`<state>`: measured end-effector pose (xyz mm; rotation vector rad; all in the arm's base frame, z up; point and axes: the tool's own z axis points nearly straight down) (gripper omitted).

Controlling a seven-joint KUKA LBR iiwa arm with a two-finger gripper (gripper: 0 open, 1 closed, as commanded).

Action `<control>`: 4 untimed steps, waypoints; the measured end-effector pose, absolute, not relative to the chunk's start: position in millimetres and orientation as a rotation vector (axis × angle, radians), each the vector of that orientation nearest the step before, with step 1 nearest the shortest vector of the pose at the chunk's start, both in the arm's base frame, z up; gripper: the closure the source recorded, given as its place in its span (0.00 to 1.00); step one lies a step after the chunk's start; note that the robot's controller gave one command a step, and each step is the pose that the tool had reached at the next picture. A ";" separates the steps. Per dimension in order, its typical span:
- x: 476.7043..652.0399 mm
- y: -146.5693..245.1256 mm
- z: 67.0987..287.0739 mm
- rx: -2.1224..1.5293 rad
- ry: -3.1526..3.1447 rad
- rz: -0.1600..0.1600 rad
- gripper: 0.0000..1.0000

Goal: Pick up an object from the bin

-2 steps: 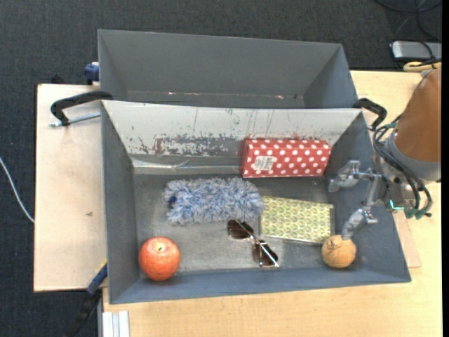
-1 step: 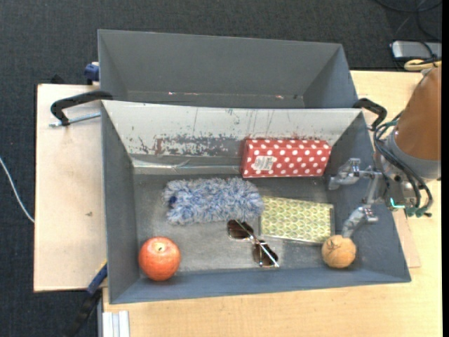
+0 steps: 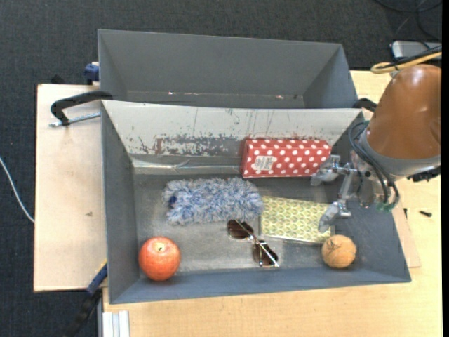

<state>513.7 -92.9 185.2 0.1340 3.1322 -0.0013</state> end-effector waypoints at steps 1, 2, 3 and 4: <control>548.9 -69.8 170.0 0.027 3.137 0.001 0.00; 570.4 -75.4 117.2 -0.194 3.126 -0.001 0.00; 572.2 -68.9 77.1 -0.321 3.127 0.002 0.00; 576.0 -65.3 76.8 -0.314 3.110 -0.002 1.00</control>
Offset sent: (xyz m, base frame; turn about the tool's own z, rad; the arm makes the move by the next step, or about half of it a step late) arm 0.0670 0.0119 -0.1152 -0.2239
